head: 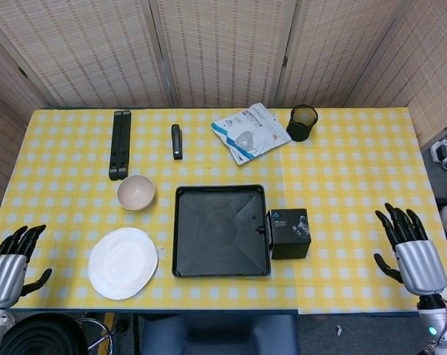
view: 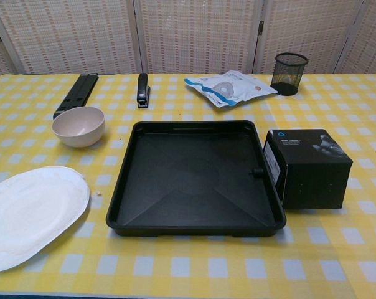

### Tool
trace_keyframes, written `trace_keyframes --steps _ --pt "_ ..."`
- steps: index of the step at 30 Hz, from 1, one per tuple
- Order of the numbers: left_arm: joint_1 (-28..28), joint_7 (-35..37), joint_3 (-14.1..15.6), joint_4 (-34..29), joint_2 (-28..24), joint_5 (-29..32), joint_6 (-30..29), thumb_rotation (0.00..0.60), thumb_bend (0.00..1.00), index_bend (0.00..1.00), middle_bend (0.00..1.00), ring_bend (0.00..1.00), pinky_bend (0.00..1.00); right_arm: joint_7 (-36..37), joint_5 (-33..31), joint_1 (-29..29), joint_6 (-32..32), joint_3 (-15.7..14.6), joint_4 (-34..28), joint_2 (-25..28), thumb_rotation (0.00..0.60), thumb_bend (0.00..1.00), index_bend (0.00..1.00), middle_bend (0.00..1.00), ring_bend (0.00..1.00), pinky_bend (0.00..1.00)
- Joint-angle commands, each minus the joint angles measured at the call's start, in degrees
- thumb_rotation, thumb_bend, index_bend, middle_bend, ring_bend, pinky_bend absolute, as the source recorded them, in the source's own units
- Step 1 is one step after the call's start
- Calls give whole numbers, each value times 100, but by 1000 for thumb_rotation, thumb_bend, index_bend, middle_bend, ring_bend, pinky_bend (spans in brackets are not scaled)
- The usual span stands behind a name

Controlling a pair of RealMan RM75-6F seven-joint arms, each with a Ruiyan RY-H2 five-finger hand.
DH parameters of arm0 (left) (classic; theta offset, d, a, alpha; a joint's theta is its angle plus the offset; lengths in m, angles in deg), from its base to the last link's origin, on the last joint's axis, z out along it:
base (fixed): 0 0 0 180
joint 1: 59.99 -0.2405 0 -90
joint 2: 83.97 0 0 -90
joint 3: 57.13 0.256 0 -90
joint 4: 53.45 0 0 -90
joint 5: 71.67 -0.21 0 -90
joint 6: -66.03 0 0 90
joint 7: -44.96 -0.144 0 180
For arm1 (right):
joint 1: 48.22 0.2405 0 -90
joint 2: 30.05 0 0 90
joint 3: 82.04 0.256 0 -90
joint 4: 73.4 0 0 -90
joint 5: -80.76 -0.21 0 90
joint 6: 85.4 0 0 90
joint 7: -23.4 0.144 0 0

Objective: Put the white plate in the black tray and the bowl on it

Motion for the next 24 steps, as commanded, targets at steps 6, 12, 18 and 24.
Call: trace_keyframes --steps 6,12,18,24 --pt "61 101 37 18 17 -70 105 600 320 110 154 94 185 -84 35 -52 76 -29 -20 -7 600 330 0 0 0 0" --pt "-3 163 245 -128 -44 -425 10 600 320 0 132 82 189 -140 114 -63 77 -82 -57 -3 600 331 0 0 0 0" --pt "-88 248 511 -83 115 -863 -92 600 294 0 178 162 293 -150 184 -60 69 -121 -77 3 600 330 0 0 0 0" --pt "-272 -154 594 158 561 -1171 -417 600 282 79 458 385 521 -94 169 -42 26 -119 -92 39 600 330 0 0 0 0"
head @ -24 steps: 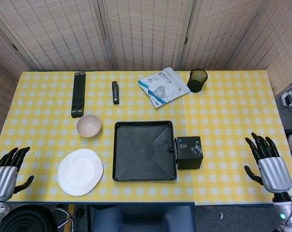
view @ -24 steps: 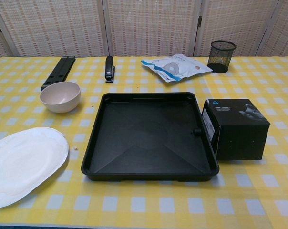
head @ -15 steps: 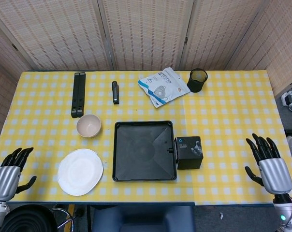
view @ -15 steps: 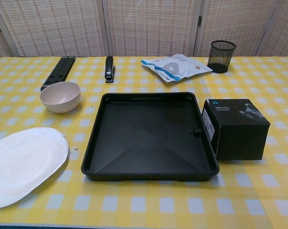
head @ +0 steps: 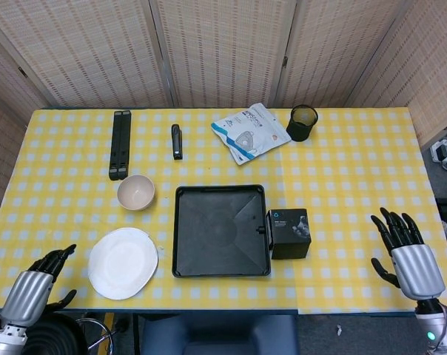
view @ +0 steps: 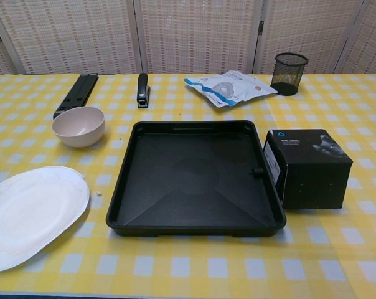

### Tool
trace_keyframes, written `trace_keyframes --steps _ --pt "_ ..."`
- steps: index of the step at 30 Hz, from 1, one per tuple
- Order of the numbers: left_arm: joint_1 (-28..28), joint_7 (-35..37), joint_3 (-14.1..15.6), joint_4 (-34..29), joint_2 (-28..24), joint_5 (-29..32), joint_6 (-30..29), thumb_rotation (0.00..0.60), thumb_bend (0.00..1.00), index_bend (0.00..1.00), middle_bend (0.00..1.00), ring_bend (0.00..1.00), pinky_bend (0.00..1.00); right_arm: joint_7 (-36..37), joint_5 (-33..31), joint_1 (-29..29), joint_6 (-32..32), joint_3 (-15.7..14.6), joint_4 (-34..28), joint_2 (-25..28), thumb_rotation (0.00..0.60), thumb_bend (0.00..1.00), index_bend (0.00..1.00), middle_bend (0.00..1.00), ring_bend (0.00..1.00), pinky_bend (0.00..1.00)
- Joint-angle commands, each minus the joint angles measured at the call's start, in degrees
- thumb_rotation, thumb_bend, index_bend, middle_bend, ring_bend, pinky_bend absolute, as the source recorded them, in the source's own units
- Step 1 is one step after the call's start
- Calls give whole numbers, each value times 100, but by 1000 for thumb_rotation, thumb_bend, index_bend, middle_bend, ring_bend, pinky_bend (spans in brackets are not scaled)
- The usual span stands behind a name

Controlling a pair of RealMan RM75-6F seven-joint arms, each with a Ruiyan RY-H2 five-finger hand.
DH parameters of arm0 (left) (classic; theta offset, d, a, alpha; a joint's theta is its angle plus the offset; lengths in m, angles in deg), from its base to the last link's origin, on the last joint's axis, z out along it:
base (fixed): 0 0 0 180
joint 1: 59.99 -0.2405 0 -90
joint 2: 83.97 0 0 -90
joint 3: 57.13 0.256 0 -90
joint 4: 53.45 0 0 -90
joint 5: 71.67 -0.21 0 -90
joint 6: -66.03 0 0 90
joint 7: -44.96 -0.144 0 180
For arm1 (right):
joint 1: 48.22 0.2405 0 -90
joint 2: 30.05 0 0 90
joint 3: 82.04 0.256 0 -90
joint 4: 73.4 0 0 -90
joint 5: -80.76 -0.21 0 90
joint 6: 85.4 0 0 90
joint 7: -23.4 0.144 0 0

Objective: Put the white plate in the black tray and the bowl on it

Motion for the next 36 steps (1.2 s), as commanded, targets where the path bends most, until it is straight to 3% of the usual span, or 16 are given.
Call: trace_keyframes --steps 1,5,8,11,19,36 --pt "-176 -309 38 250 408 -271 -361 600 281 129 597 499 602 24 -2 -3 16 8 -16 24 600 330 0 0 0 0" --pt "-257 -114 162 730 787 -661 -637 600 280 331 932 806 850 78 33 -17 83 17 -3 38 600 330 0 0 0 0" --pt "-272 59 232 993 1004 -755 -657 600 280 447 1000 927 967 79 18 -10 49 12 -7 34 600 330 0 0 0 0" --pt "-265 113 328 1036 1108 -733 -490 600 281 476 1000 979 1000 47 14 3 -13 -10 -36 37 600 331 0 0 0 0" --pt "-390 -125 263 1490 1725 -699 -588 600 284 515 1000 1000 1000 29 -27 19 -88 -18 -70 64 600 331 0 0 0 0" --pt "-326 -170 311 2161 2307 -630 -328 600 288 522 1000 1000 1000 28 -50 -3 -96 -30 -135 141 600 330 0 0 0 0"
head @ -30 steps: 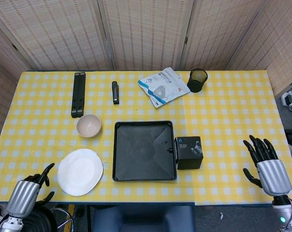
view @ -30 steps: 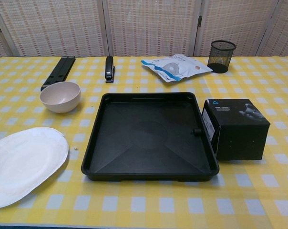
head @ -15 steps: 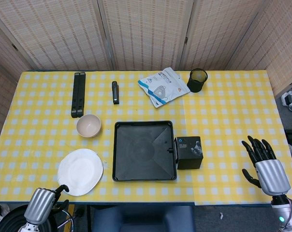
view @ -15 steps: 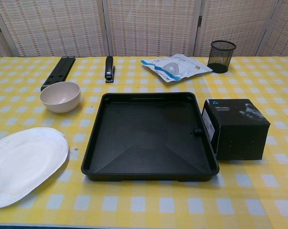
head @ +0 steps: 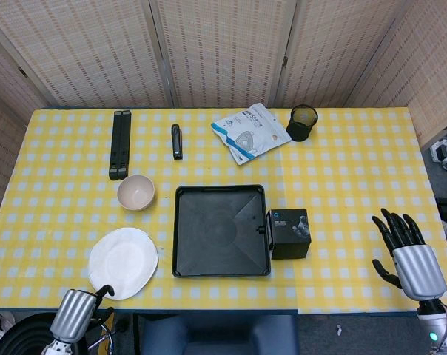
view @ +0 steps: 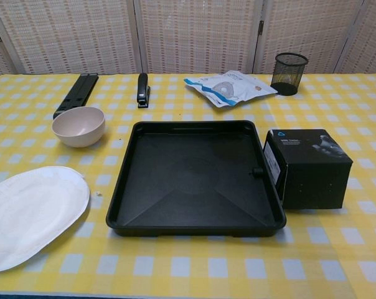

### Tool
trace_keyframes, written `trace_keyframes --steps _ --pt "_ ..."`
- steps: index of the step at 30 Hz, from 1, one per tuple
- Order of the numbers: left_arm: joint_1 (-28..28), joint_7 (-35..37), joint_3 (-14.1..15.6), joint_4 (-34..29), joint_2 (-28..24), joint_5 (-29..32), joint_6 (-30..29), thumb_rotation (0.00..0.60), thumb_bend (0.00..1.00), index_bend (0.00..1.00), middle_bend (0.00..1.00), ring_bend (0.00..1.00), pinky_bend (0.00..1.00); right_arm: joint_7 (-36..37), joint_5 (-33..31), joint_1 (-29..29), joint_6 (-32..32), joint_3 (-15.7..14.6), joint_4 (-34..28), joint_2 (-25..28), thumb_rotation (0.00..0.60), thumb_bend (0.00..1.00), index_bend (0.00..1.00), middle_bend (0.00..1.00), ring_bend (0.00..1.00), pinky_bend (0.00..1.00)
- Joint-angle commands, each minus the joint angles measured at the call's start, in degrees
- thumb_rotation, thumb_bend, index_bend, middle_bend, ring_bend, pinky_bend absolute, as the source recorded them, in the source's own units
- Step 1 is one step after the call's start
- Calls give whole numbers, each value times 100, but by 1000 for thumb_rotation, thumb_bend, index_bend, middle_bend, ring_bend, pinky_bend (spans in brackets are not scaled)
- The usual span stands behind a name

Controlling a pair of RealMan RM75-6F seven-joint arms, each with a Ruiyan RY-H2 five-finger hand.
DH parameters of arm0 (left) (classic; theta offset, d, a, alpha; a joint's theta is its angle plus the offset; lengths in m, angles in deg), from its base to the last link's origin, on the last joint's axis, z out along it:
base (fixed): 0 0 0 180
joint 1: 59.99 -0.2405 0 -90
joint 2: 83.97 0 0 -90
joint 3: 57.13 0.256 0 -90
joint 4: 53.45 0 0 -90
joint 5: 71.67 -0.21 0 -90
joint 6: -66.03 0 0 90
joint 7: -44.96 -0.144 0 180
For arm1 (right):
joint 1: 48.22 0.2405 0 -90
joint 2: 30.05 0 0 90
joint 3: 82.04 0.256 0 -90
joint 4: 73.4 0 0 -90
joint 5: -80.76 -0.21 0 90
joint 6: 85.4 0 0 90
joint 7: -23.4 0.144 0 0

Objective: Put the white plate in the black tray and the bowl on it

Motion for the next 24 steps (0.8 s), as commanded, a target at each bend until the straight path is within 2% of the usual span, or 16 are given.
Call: trace_keyframes --steps 1,24 --pt "33 55 -10 165 127 30 50 600 288 522 1000 1000 1000 1 -8 3 -6 5 -1 0 600 330 0 0 0 0" --pt "141 556 -55 1512 952 185 69 600 289 583 1000 1000 1000 29 0 24 -10 22 45 -35 600 330 0 0 0 0"
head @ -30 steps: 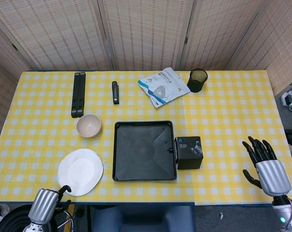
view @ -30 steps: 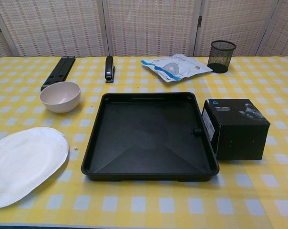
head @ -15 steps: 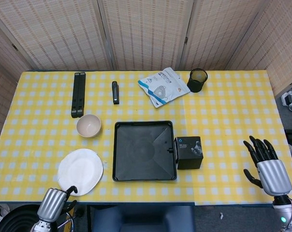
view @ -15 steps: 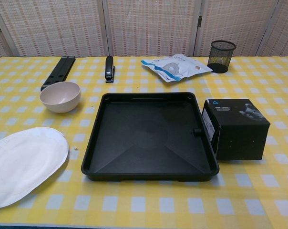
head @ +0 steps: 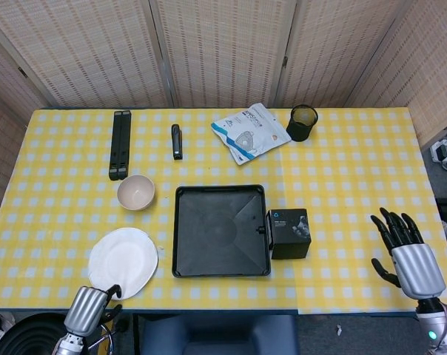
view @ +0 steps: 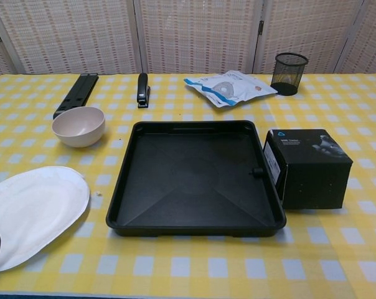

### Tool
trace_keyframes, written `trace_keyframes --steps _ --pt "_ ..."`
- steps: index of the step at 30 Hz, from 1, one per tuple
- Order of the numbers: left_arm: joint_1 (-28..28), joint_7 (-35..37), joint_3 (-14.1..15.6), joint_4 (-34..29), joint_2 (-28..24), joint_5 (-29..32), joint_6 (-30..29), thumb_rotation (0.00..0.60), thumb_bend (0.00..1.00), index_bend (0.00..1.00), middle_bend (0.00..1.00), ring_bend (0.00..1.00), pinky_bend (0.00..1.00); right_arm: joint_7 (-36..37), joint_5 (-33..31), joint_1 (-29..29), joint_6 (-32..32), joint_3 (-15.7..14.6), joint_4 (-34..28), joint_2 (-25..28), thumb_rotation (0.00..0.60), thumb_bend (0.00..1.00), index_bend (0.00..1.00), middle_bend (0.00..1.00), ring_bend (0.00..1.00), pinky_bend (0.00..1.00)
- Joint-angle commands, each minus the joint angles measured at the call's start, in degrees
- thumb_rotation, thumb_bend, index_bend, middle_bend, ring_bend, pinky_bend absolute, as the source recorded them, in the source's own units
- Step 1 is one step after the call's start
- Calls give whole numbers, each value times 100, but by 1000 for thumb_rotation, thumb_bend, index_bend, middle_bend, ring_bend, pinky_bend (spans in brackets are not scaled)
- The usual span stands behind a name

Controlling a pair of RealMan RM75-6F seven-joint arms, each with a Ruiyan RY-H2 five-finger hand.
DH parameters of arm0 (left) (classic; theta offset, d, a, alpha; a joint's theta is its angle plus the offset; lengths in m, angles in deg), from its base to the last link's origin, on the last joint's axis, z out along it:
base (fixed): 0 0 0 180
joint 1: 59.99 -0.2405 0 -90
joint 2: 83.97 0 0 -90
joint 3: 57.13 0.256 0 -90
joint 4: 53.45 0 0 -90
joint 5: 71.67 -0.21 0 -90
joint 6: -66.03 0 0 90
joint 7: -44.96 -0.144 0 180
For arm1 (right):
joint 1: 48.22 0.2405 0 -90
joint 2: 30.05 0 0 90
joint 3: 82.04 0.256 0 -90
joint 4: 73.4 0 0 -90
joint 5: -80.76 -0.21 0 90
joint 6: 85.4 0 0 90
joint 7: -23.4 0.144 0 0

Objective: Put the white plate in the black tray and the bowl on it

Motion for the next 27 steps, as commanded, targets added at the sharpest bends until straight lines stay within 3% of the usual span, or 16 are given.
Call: trace_keyframes --steps 1,21,27 --pt "5 51 -34 134 100 50 -28 600 289 583 1000 1000 1000 7 -11 0 1 7 0 3 600 330 0 0 0 0" --pt "103 175 -127 663 452 292 52 600 291 592 1000 1000 1000 23 -83 29 -82 23 -6 24 600 330 0 0 0 0" --pt "116 253 -121 780 522 293 1 600 390 626 1000 1000 1000 16 -108 33 -94 32 -3 24 600 330 0 0 0 0"
